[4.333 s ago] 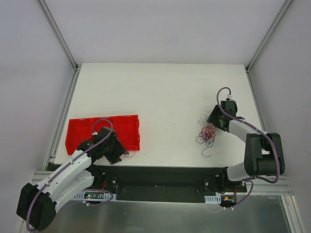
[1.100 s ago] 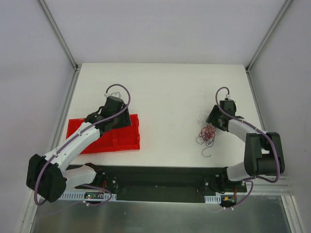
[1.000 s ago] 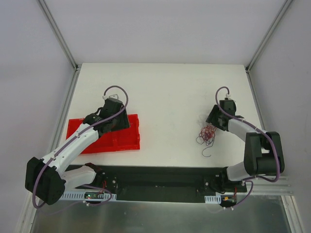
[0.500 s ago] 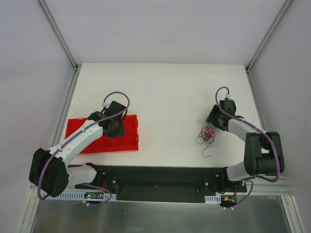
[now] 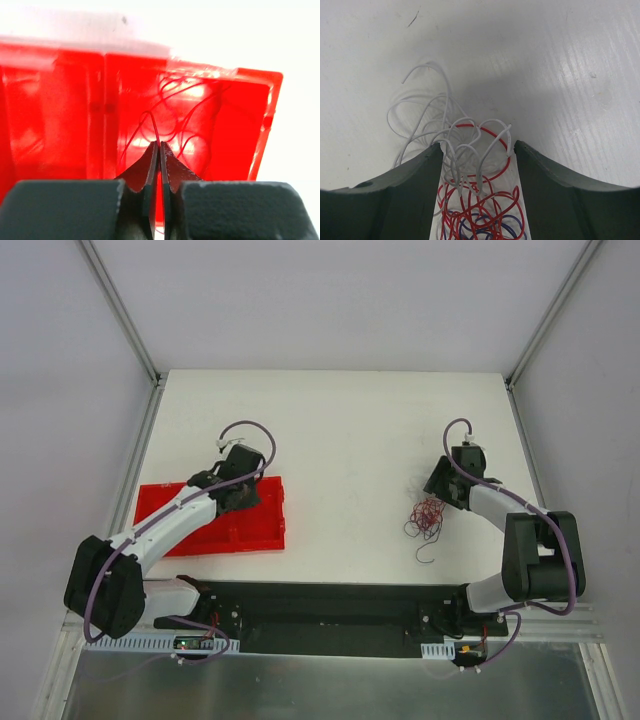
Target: Untangle the cables
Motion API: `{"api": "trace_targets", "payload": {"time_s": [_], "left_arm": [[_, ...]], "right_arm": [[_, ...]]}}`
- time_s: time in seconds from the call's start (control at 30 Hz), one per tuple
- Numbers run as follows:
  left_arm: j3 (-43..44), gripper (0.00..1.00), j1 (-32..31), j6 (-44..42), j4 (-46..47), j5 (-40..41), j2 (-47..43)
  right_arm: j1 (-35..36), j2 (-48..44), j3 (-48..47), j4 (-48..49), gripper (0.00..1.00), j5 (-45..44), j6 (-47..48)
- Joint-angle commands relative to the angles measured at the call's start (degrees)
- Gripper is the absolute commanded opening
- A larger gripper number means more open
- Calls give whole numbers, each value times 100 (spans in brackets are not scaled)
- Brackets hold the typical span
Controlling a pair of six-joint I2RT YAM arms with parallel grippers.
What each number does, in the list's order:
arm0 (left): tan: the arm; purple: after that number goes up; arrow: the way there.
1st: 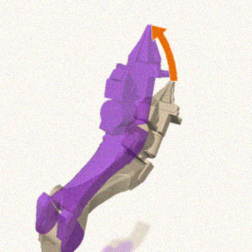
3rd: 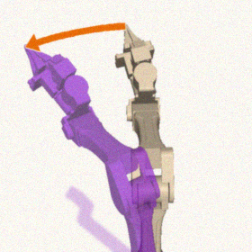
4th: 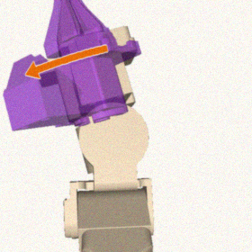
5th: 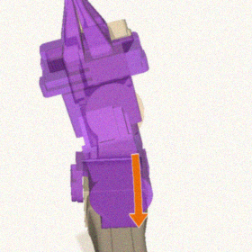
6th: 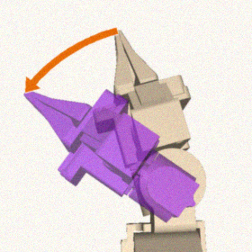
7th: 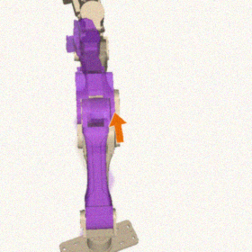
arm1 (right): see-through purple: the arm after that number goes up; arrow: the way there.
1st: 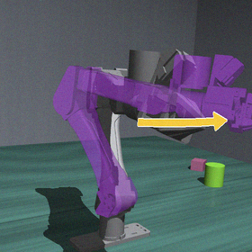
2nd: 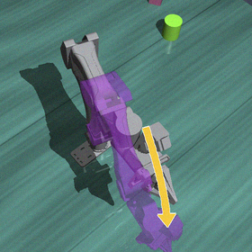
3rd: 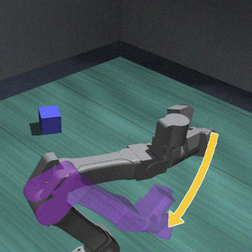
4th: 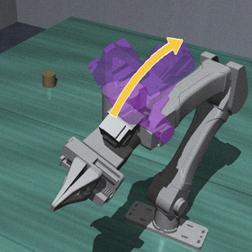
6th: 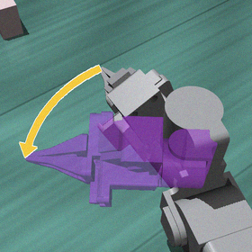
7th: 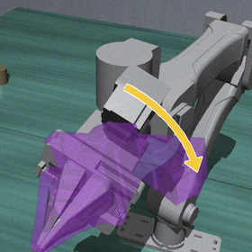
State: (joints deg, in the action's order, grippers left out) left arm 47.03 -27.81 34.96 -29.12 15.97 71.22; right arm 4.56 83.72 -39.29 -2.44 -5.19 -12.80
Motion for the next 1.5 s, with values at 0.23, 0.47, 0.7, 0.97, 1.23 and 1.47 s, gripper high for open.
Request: {"api": "trace_targets", "payload": {"time_s": [0.23, 0.47, 0.7, 0.97, 1.23, 1.47], "left_arm": [[-1310, 0, -75, -1729, 3958, 390, 269], [-1355, 5, -110, -1291, 3408, 12, -117], [-1187, 49, -110, -780, 2166, -383, -968], [-652, 59, -110, -851, 1498, -735, -1453], [-124, 83, -110, -745, 830, -796, -1304], [483, 77, -110, -895, 986, -2894, -970]], "right_arm": [[45, 4, -79, -99, 63, -35, 40], [45, 30, -114, -134, 63, -26, 40], [45, 21, -97, -117, 63, -26, 40], [63, 21, -114, -134, 63, -35, 58], [98, 12, -114, -134, 63, -87, 67], [247, -31, -123, -143, 60, -149, 198]]}}
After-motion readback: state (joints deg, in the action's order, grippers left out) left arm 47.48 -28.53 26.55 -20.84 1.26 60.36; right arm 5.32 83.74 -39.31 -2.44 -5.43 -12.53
